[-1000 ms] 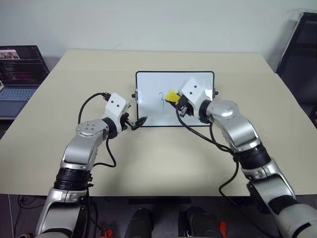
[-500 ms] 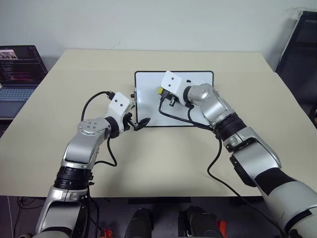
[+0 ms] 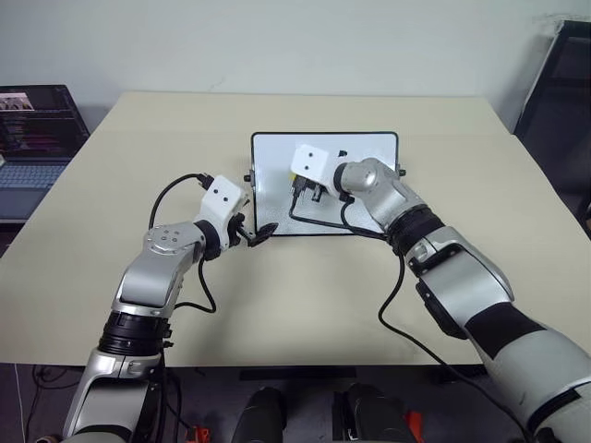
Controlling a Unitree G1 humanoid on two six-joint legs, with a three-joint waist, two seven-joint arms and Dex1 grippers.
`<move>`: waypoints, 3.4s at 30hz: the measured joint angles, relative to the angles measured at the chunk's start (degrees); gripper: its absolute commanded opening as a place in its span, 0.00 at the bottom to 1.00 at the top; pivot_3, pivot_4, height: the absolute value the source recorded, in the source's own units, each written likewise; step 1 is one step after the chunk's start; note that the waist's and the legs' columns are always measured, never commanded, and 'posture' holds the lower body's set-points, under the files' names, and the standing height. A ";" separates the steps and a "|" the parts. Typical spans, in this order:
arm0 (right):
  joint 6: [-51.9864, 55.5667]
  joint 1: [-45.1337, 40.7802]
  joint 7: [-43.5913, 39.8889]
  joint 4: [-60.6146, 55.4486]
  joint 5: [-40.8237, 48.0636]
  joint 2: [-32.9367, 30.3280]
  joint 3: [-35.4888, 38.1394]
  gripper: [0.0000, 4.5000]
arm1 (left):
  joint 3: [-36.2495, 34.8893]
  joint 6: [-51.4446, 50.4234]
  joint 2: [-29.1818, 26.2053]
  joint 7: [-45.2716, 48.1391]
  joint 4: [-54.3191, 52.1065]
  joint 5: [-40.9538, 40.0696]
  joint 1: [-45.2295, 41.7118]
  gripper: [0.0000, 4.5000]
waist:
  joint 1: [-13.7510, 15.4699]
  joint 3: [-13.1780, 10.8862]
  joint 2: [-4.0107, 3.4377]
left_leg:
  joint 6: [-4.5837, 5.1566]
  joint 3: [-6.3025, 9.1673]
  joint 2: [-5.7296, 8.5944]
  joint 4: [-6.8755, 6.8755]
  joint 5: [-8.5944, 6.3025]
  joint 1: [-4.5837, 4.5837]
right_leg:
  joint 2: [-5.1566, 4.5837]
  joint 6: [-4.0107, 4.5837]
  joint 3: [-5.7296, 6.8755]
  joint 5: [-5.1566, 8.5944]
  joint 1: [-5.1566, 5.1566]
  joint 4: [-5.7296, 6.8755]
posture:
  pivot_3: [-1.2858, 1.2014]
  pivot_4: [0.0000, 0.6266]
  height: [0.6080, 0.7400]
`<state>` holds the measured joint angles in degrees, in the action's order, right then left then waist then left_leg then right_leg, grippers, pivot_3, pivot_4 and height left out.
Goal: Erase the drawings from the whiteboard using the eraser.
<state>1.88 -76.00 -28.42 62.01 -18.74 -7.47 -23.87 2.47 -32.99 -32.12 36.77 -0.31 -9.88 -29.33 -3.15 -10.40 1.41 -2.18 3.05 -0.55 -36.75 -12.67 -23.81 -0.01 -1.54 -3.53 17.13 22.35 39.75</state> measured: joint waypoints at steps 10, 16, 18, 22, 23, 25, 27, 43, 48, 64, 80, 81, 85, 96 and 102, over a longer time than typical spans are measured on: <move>-1.06 5.33 -11.71 -6.29 -1.61 -2.41 -2.49 0.25 | 0.00 0.00 -0.05 0.04 0.01 0.00 0.05 1.00 | -0.11 0.00 0.00 | 0.00 -0.02 0.00 -0.12 0.00 0.05 | 0.00 0.00 0.00 0.00 -0.02 0.17 | 0.52 0.24 1.00; -3.21 5.52 -4.63 -6.86 -5.27 -2.45 -3.68 0.25 | 0.00 0.00 -0.04 0.08 0.02 -0.01 0.09 1.00 | -0.11 0.00 0.00 | -0.01 0.00 0.00 -0.17 0.02 0.09 | 0.01 0.00 0.00 0.00 -0.03 0.26 | 0.52 0.24 1.00; -3.69 4.51 -1.60 -5.44 -5.39 -1.96 -2.93 0.25 | 0.01 -0.02 -0.03 0.09 0.01 -0.02 0.16 1.00 | -0.11 0.00 0.00 | -0.01 -0.02 0.00 -0.16 0.02 0.09 | 0.01 0.01 -0.01 0.00 -0.02 0.25 | 0.52 0.24 1.00; -3.76 2.65 0.17 -3.41 -5.36 -0.91 -2.00 0.25 | 0.01 -0.09 0.03 0.09 0.01 -0.03 0.40 1.00 | -0.10 0.00 0.00 | -0.01 -0.02 -0.01 -0.08 0.01 0.07 | 0.01 0.01 -0.02 0.00 0.00 0.18 | 0.52 0.24 1.00; -3.72 2.53 -0.20 -3.18 -5.36 -0.63 -1.99 0.25 | 0.01 -0.10 0.03 0.09 0.01 -0.04 0.40 1.00 | -0.11 0.00 0.00 | -0.01 -0.02 -0.01 -0.07 0.01 0.07 | 0.01 0.01 -0.02 0.00 0.00 0.17 | 0.52 0.24 1.00; -3.62 2.59 -2.23 -3.07 -5.39 -0.36 -2.21 0.25 | 0.01 -0.11 0.05 0.09 0.01 -0.05 0.42 1.00 | -0.11 -0.01 -0.01 | -0.01 -0.02 0.00 -0.06 0.01 0.04 | 0.01 0.01 -0.01 0.00 0.01 0.15 | 0.52 0.24 1.00; -3.68 3.47 -5.87 -4.01 -5.48 -1.03 -2.64 0.25 | 0.01 -0.11 0.05 0.10 0.01 -0.09 0.48 1.00 | -0.10 0.00 0.00 | -0.01 -0.02 0.00 -0.07 0.01 0.04 | 0.00 0.01 -0.01 0.00 -0.01 0.14 | 0.52 0.24 1.00; -5.07 5.97 -3.36 -7.64 -8.25 -3.91 -4.27 0.25 | 0.00 -0.27 -0.21 0.39 -0.04 -0.13 2.05 1.00 | -0.05 0.00 0.00 | -0.05 0.00 0.00 -0.16 0.05 0.18 | 0.02 0.03 -0.01 -0.02 -0.09 0.26 | 0.52 0.24 1.00; -5.62 7.64 -7.85 -9.83 -8.24 -4.74 -4.75 0.25 | 0.00 -0.54 -0.20 0.38 -0.28 -0.16 2.05 1.00 | -0.10 0.00 0.00 | -0.05 0.01 -0.01 -0.12 0.05 0.19 | 0.02 0.03 -0.01 -0.01 -0.10 0.24 | 0.52 0.24 1.00; -3.31 12.96 -4.86 -19.46 -9.70 -11.88 -3.03 0.25 | 0.44 0.71 -0.04 1.67 0.95 -0.09 1.73 1.00 | 0.39 0.00 0.00 | -0.05 0.00 0.02 -0.16 0.05 0.19 | 0.00 0.02 -0.01 -0.02 -0.13 0.23 | 0.52 0.24 1.00; -0.48 19.45 -8.20 -27.59 -10.31 -11.44 -4.25 0.25 | 1.87 1.12 0.87 2.75 2.65 -0.09 -0.02 1.00 | -0.25 0.01 0.02 | -0.06 -0.12 -0.07 -0.16 0.06 0.35 | 0.09 0.02 -0.10 -0.02 -0.18 0.28 | 0.52 0.24 1.00; -0.36 18.65 -6.88 -26.87 -10.46 -11.18 -4.20 0.25 | 1.88 1.19 0.89 2.76 2.80 -0.09 -0.03 1.00 | -0.21 0.01 0.02 | -0.06 -0.11 -0.06 -0.16 0.07 0.35 | 0.09 0.02 -0.10 -0.02 -0.18 0.28 | 0.52 0.24 1.00; -0.07 16.75 -4.75 -25.26 -10.48 -11.17 -3.65 0.25 | 1.89 1.69 0.90 2.75 2.97 -0.03 -0.05 1.00 | -0.10 0.01 0.02 | -0.07 -0.11 -0.03 -0.12 0.06 0.33 | 0.07 0.02 -0.10 -0.02 -0.19 0.23 | 0.52 0.24 1.00; 1.42 22.41 -12.96 -32.89 -10.27 -13.30 -4.32 0.25 | 1.93 2.12 1.07 2.83 2.95 -0.07 -0.05 1.00 | -0.07 0.01 0.02 | -0.06 -0.09 -0.02 -0.12 0.06 0.33 | 0.07 0.02 -0.07 -0.02 -0.23 0.22 | 0.52 0.24 1.00; 10.56 27.78 -8.66 -42.22 -4.95 -9.19 3.32 0.25 | 2.91 3.63 2.87 3.79 3.17 -0.11 -1.47 1.00 | 0.10 -0.01 0.02 | -0.07 0.01 -0.03 -0.10 0.06 0.07 | 0.07 0.02 -0.06 -0.02 -0.04 0.20 | 0.52 0.24 1.00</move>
<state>12.44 -48.23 -37.08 19.79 -23.69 -16.66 -20.55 5.39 -29.36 -29.24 40.56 2.86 -9.99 -30.81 -3.05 -10.41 1.44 -2.25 3.05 -0.58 -36.85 -12.61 -23.74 0.05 -1.52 -3.59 17.11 22.31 39.94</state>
